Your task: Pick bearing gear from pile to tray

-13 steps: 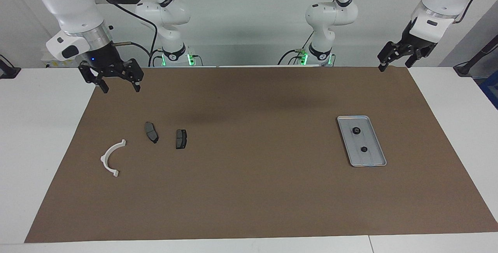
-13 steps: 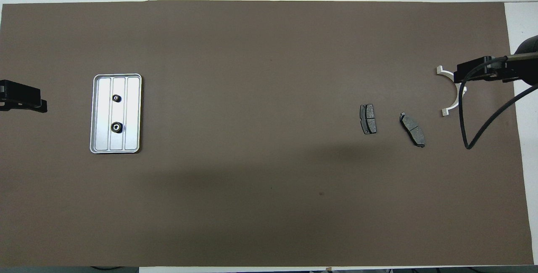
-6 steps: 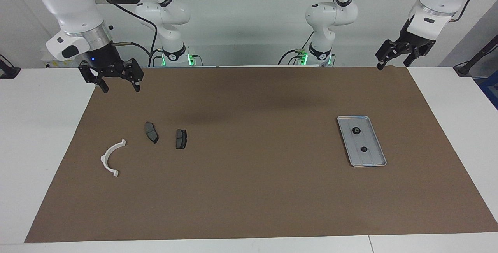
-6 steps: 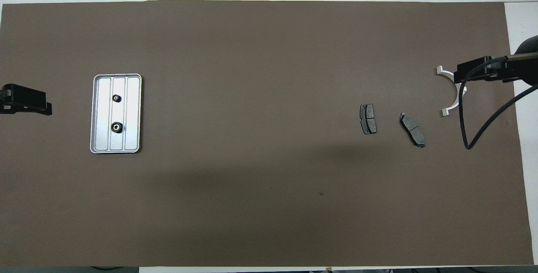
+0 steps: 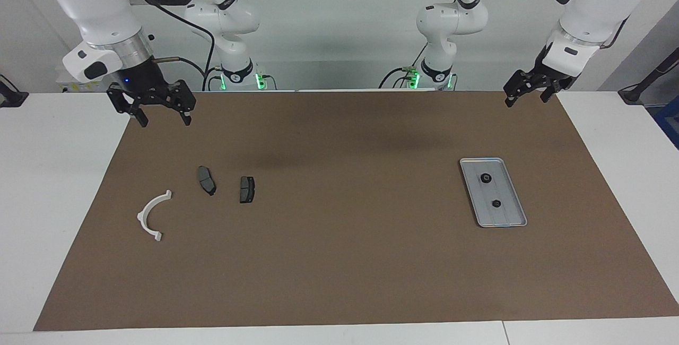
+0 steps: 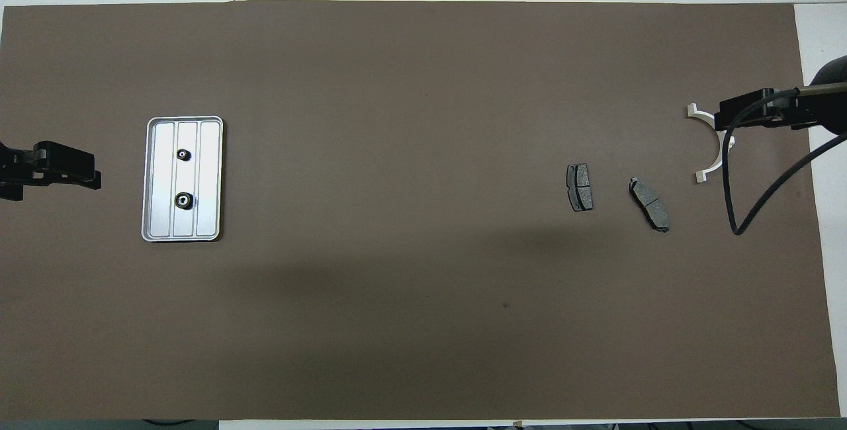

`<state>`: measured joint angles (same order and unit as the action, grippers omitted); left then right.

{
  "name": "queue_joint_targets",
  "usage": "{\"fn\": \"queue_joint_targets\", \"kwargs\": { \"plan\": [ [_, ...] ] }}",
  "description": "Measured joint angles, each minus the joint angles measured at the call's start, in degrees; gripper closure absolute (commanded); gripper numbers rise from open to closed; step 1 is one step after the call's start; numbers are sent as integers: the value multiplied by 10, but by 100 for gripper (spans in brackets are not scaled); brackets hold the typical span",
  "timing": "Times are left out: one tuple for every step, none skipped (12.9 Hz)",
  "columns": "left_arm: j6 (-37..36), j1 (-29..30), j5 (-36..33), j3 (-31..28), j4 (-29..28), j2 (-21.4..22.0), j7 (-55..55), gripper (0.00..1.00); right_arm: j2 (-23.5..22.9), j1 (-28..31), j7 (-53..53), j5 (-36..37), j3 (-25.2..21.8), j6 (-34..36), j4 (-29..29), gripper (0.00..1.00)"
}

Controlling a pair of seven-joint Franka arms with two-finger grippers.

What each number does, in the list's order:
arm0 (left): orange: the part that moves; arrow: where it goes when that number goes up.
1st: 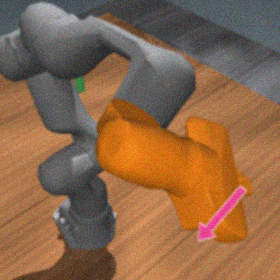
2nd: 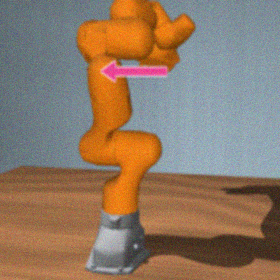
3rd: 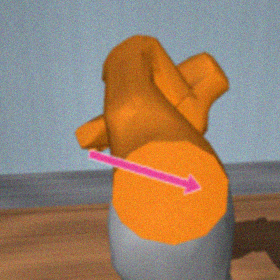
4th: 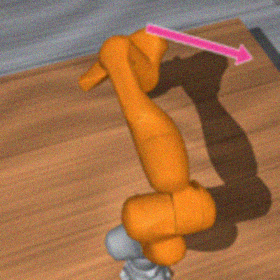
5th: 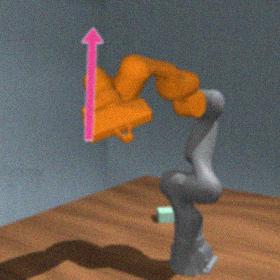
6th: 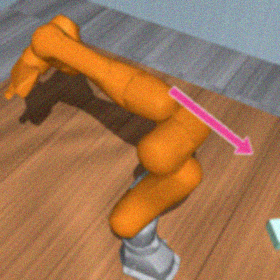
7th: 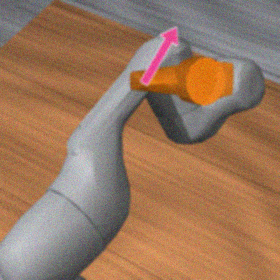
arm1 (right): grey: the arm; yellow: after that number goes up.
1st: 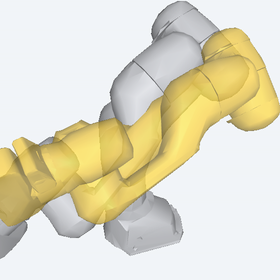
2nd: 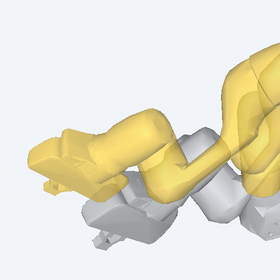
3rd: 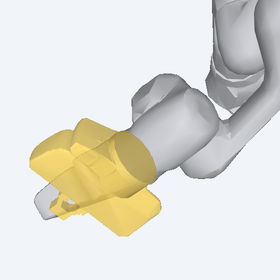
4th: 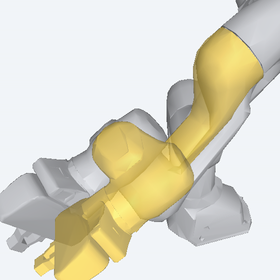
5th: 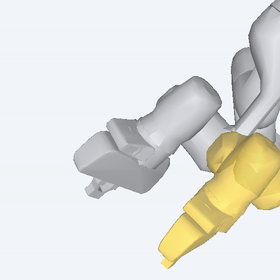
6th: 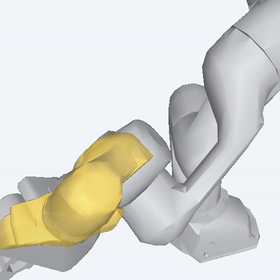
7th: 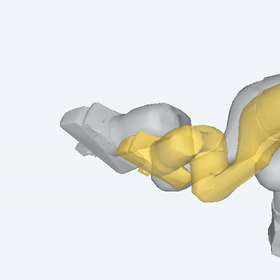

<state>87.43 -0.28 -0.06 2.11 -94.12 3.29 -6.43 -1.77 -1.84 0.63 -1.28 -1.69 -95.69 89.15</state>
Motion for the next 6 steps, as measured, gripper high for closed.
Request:
{"fn": "queue_joint_targets", "kwargs": {
  "plan": [
    [0,0,0,0,0,2,0,0,0,0,0,0,0,0,0,0],
    [0,0,0,0,0,3,0,0,0,0,0,0,0,0,0,0],
    [0,0,0,0,0,4,0,0,0,0,0,0,0,0,0,0],
    [1,0,0,0,0,5,0,0,0,0,0,0,0,0,0,0],
    [1,0,0,0,0,5,0,0,0,0,0,0,0,0,0,0],
    [1,0,0,0,0,5,0,0,0,0,0,0,0,0,0,0]
  ]
}}
